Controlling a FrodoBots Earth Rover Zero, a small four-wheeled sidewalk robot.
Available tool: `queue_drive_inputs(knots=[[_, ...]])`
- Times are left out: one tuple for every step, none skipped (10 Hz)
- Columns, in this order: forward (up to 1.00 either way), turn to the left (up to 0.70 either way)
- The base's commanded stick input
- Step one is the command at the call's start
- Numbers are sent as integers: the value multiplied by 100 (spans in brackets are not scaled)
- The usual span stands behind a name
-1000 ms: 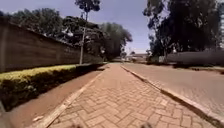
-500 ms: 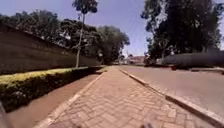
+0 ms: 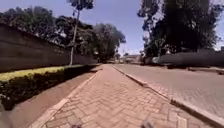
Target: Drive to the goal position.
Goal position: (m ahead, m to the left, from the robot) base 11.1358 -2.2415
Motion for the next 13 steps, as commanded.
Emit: queue_drive_inputs(knots=[[70, 0], [70, 0], [70, 0], [70, 0], [70, 0], [70, 0], [70, 0], [70, 0], [70, 0], [70, 0], [70, 0], [70, 0], [70, 0]])
